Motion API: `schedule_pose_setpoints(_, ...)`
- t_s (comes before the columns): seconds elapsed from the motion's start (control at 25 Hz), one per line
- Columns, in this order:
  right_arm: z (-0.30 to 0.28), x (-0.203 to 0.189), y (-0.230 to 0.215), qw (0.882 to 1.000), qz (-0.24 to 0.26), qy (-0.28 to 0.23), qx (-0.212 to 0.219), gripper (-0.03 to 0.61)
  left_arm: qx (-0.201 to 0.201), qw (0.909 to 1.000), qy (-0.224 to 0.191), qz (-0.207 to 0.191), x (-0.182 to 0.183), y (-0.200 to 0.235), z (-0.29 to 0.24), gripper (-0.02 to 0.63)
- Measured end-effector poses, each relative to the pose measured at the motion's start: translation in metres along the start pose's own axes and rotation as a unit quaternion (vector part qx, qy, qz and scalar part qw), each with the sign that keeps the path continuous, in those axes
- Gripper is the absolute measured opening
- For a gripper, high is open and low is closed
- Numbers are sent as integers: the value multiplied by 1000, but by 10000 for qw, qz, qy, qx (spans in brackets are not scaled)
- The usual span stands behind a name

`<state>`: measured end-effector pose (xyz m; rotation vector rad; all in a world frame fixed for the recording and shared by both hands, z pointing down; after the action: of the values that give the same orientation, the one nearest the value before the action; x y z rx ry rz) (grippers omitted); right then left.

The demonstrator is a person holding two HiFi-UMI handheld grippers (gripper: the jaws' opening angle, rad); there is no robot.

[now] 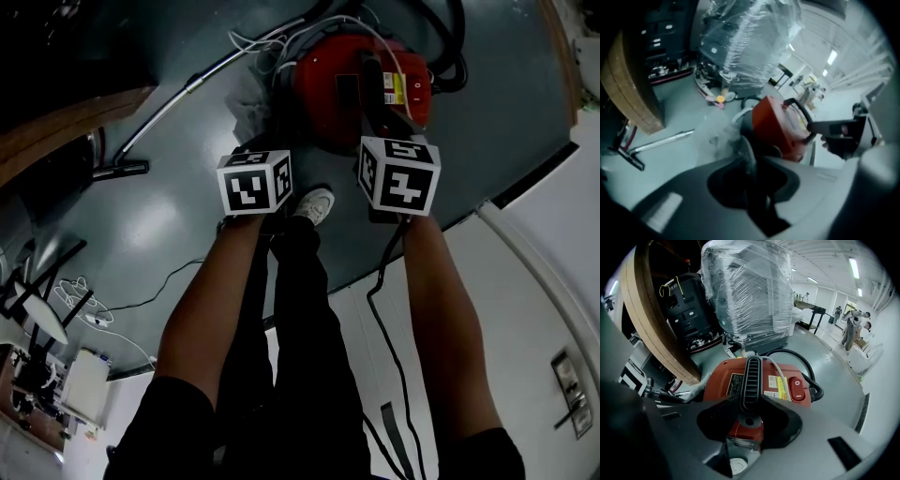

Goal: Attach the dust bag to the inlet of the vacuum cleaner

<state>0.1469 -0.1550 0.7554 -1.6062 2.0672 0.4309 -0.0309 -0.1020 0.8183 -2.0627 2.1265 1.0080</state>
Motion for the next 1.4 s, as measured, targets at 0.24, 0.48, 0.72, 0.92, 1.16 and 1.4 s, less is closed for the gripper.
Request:
schedule_pose_setpoints(0.24,17,-16,5,9945,-819,-597,-264,149,75,9997,34,232,-7,2,1,72)
schedule_pose_setpoints(0.48,92,-17,15,9850,-1336,-970,-498,0,1455,9878,-381,-410,26,-2,77,-1)
schedule_pose_setpoints(0.72,191,37,36,9801,-1134,-1611,-228,-2,1065,9842,-1037,-962,97,-83,181,-2)
schedule_pose_setpoints(0.92,288,96,46,9622,-1245,-2418,-134,-2,276,9764,-1812,-1146,163,-164,275,-2)
schedule_pose_setpoints(1.16,395,161,25,9345,-1499,-3188,-500,-2,-95,9559,-2370,-1730,232,-240,357,-2)
schedule_pose_setpoints(1.4,482,217,3,9013,-1606,-3933,-853,-2,-338,9282,-2755,-2478,281,-304,406,-2)
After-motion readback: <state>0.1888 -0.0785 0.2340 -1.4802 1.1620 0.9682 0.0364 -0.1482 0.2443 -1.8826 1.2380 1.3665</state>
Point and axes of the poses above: the fingertips, and each gripper's own axes: z backward along the fingers, y to its left, x out of its top, the point moved 6 cm from there along z, backward along the fingers, and after that the axes turned 7 degrees about -y, right-handed, at the moved point
